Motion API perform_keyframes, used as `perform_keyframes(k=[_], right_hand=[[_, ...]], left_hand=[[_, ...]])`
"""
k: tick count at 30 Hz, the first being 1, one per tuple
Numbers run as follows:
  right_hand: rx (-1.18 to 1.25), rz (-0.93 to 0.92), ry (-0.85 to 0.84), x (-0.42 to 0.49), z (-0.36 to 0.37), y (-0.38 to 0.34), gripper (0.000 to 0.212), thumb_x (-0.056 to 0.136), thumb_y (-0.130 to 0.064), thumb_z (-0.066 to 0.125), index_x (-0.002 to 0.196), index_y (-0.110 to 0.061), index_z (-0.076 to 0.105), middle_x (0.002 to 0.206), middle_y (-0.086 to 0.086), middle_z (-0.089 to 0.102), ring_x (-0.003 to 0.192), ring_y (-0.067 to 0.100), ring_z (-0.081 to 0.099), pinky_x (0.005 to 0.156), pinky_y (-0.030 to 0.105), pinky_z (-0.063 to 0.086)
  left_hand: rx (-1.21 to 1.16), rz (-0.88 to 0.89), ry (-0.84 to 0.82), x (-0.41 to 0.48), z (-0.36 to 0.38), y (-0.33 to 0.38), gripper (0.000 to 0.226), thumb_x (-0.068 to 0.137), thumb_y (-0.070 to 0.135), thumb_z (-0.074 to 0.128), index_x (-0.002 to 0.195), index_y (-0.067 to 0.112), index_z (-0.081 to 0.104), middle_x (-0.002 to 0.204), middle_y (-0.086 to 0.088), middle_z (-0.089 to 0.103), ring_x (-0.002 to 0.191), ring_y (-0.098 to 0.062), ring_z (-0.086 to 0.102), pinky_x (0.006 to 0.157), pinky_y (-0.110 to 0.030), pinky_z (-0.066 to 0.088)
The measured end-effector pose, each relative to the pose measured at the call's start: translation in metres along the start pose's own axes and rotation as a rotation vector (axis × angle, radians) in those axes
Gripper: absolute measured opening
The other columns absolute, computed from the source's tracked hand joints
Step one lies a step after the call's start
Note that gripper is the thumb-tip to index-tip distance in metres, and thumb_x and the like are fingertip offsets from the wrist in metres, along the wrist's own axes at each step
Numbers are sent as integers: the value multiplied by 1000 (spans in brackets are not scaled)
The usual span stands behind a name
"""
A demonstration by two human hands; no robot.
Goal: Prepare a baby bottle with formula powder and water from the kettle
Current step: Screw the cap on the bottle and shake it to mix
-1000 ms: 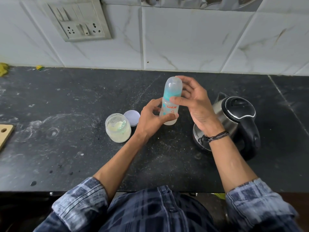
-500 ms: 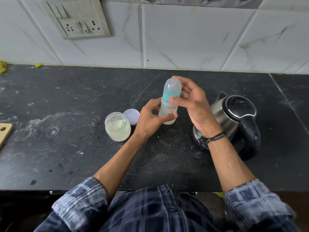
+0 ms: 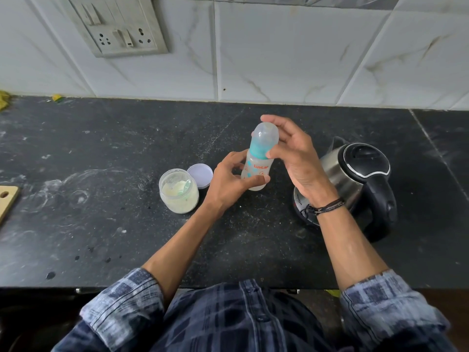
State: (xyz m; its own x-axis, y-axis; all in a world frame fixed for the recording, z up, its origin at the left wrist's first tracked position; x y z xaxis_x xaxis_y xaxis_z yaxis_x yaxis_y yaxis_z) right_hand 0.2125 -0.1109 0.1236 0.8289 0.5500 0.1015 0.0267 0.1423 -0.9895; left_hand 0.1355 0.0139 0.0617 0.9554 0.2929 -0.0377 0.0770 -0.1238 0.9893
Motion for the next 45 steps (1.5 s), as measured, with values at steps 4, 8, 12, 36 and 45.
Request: perform_keyframes(k=[4,8,12,36,45], right_hand=[[-4,7,-34,-1,0,3,63,76,8,54,135,-15,60,125,22,71,127,41,61,98,43,51],[-10,13,-83,-3,4,2,67,76,8,57,138,-17,56,133,12,70,125,23,62,101,41,52],[-6,13,-68,-3,2,2,65,77,10,61,137,-15,57,134,19,68,128,32,62,102,44,54],[-221,-58,27,-12,2,-1,71,79,-9,82,143,-25,55,138,2,61,123,11,63,102,30,54],[-342,-112,135,-19,0,0,84,72,-28,94,143,-32,51,132,4,51,118,13,60,103,40,55]], left_hand=[[0,-13,-5,0,2,-3,56,62,48,89,114,47,69,119,6,69,108,-15,68,96,-48,57],[5,-20,9,2,0,-6,63,60,50,88,119,41,68,121,6,69,108,-15,68,97,-47,58],[12,-3,13,2,0,-3,57,60,49,88,113,49,66,119,7,69,107,-14,67,95,-46,58],[-26,29,38,1,-2,-2,61,63,41,88,120,42,65,121,10,65,107,-9,67,90,-29,57],[-23,35,39,-2,1,0,54,66,38,89,115,48,68,120,11,66,107,-9,67,96,-41,58]])
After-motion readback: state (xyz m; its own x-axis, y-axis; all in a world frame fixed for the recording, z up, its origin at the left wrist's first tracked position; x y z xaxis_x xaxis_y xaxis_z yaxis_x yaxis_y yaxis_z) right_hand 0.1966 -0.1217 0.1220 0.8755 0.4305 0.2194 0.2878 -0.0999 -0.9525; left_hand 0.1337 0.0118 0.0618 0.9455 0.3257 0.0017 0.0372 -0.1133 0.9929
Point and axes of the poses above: each hand's wrist, its own x-axis towards the middle knuckle, its own z-axis out of the palm, y = z × x, the point moved 9 cm from there along x, towards the middle knuckle
